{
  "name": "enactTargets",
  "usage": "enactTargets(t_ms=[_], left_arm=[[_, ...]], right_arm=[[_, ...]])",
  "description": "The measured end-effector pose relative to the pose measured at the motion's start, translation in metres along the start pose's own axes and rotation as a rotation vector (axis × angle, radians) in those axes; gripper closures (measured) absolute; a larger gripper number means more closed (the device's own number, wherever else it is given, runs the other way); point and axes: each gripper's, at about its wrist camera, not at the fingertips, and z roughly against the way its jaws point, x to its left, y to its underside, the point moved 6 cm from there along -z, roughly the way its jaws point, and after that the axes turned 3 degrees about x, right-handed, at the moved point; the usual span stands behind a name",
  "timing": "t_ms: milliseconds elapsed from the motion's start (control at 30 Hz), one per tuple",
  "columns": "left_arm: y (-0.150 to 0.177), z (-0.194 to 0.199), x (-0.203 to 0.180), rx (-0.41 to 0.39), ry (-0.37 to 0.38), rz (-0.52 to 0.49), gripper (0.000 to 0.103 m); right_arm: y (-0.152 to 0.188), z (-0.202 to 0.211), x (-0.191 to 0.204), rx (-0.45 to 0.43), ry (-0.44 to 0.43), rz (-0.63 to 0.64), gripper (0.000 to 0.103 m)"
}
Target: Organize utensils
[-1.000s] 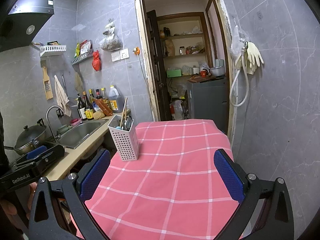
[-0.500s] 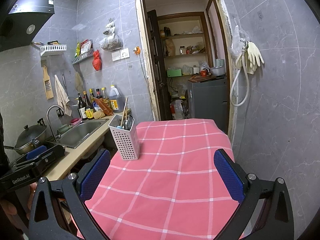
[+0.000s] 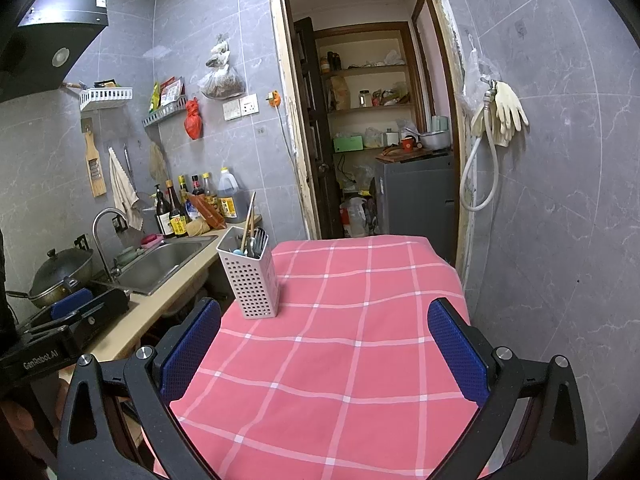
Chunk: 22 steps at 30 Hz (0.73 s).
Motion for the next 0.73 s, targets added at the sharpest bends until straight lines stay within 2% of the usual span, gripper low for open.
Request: enactTargets(t_ms=[467, 733], left_arm=[[-0.004, -0.008, 0.008, 0.016, -0.018, 0.004, 0.000], [-0.005, -0.016, 0.011, 0.030, -0.028, -0.007, 0.000]], right_arm=[[0.002, -0.002, -0.001, 0.009, -0.002, -0.002, 0.001], [0.018, -0.008, -0.004, 0.033, -0.009, -0.006, 0.001]])
